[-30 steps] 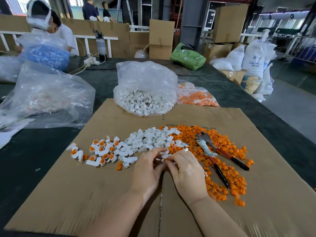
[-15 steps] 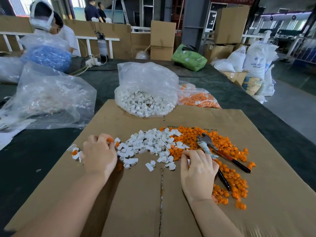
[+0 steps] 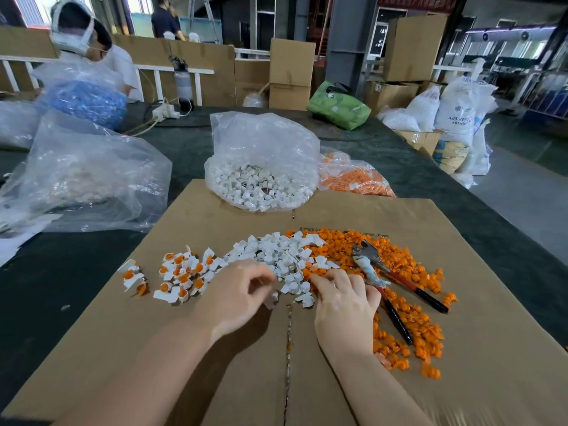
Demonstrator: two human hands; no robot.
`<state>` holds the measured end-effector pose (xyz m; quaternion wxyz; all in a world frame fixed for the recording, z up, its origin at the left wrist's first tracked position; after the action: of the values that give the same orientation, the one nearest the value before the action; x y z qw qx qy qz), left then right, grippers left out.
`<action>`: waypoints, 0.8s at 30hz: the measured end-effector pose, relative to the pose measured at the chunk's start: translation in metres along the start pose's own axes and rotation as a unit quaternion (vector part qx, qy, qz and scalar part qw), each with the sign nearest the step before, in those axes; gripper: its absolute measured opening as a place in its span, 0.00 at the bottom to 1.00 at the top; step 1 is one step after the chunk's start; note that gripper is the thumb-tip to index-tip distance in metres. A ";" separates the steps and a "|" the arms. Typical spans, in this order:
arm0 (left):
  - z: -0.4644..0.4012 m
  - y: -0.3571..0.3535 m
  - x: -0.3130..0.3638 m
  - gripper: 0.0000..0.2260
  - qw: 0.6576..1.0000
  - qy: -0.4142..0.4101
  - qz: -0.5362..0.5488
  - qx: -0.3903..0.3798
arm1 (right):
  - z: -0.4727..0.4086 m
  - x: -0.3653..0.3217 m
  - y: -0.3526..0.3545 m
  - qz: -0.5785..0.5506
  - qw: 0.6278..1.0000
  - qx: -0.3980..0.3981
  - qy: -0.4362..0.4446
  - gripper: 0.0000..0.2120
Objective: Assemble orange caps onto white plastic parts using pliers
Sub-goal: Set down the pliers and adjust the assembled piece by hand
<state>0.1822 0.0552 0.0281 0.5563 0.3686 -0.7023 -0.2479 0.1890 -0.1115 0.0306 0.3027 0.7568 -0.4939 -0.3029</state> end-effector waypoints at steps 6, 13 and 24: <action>-0.001 -0.033 -0.001 0.09 0.994 0.020 -0.019 -0.105 | -0.002 -0.002 -0.008 0.041 0.998 -0.037 -0.003 0.18; 0.000 -0.035 0.004 0.03 0.996 0.020 -0.008 -0.084 | -0.003 -0.004 -0.006 0.047 0.999 -0.027 0.004 0.16; 0.002 -0.036 -0.001 0.07 0.998 0.033 -0.006 -0.050 | 0.002 0.001 0.004 -0.066 0.998 0.008 -0.011 0.09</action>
<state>0.1892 0.0341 -0.0003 0.5953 0.3523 -0.6681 -0.2741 0.1857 -0.1137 0.0323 0.2709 0.7866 -0.4486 -0.3264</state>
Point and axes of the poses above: each hand's wrist, its own z-axis away from the middle knuckle, its own y-axis out of the back of the hand, x = y × z, the point moved 10 cm from there along -z, towards the middle knuckle, and after that the axes turned 2 degrees about y, right-handed, at the moved point
